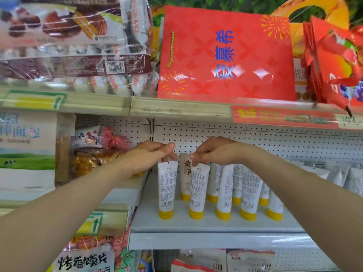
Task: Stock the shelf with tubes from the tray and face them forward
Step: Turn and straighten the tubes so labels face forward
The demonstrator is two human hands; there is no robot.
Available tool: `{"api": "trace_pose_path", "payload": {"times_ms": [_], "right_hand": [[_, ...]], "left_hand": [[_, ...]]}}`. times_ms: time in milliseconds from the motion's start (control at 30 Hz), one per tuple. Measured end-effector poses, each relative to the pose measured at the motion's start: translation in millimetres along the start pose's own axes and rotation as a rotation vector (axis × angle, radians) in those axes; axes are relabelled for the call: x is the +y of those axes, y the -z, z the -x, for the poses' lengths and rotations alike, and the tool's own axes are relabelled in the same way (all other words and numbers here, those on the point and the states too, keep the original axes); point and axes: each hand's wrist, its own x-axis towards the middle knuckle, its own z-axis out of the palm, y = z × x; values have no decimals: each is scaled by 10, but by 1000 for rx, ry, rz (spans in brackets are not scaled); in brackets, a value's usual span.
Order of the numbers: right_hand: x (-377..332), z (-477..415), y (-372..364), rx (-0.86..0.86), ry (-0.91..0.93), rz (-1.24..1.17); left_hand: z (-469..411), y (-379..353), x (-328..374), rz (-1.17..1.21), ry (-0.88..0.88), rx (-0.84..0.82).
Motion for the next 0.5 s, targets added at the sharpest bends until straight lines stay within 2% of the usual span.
{"api": "trace_pose_path", "payload": {"times_ms": [167, 267, 400, 500], "right_hand": [[-26, 5, 9, -1, -45, -78], [-27, -38, -11, -21, -18, -26], [-32, -64, -53, -5, 19, 7], [-25, -44, -42, 5, 37, 15]], "left_hand": [[4, 15, 52, -20, 58, 11], [-14, 12, 28, -107, 32, 13], [-29, 0, -29, -103, 1, 18], [2, 18, 16, -138, -27, -42]]}}
